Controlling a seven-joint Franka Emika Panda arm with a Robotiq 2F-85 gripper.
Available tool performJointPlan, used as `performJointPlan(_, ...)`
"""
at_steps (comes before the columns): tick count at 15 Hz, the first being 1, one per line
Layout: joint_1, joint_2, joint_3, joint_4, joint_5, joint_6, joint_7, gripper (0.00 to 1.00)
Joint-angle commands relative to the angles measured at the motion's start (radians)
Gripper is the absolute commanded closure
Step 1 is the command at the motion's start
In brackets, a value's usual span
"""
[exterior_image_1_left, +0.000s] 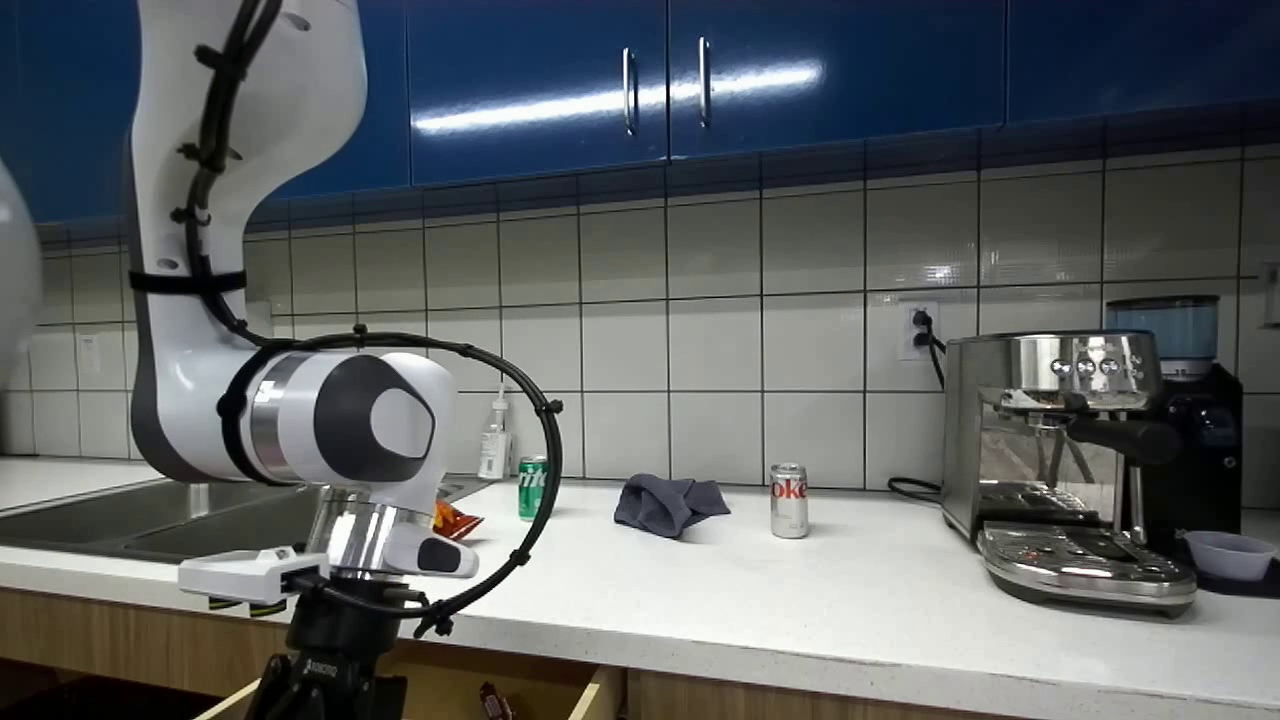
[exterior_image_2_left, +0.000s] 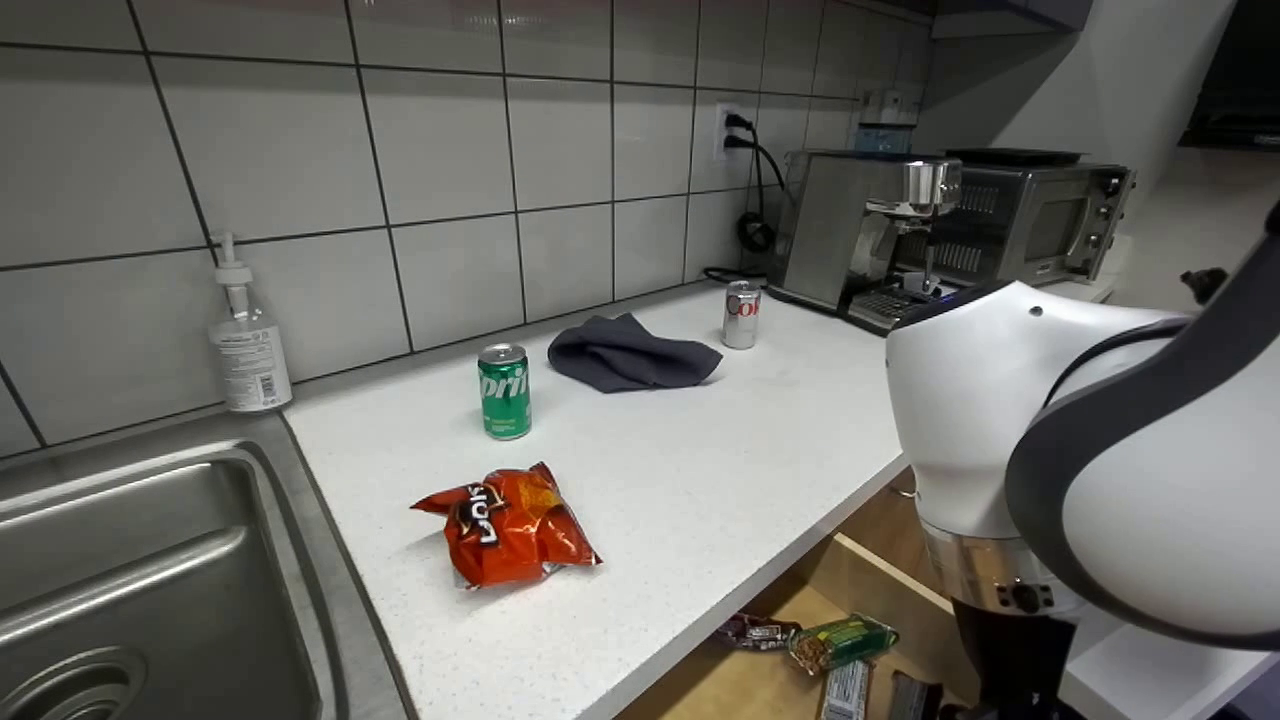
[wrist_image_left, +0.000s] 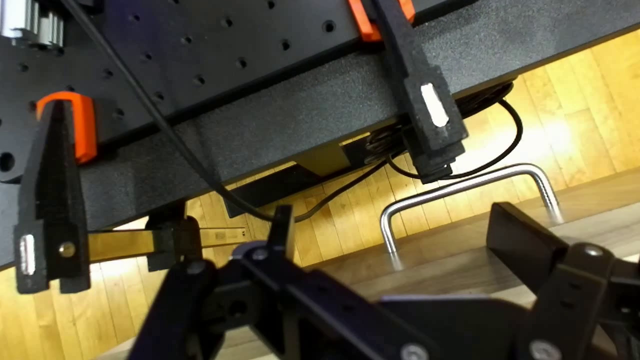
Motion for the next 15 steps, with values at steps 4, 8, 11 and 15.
performJointPlan(4, 0.017, 0.073, -0.007, 0.026, -0.028, 0.135, -0.022, 0.0)
performJointPlan(8, 0.038, 0.122, -0.02, 0.041, -0.055, 0.24, -0.008, 0.0)
performJointPlan(11, 0.051, 0.158, -0.035, 0.059, -0.065, 0.316, -0.008, 0.0)
performJointPlan(15, 0.064, 0.189, -0.054, 0.083, -0.068, 0.412, -0.016, 0.0)
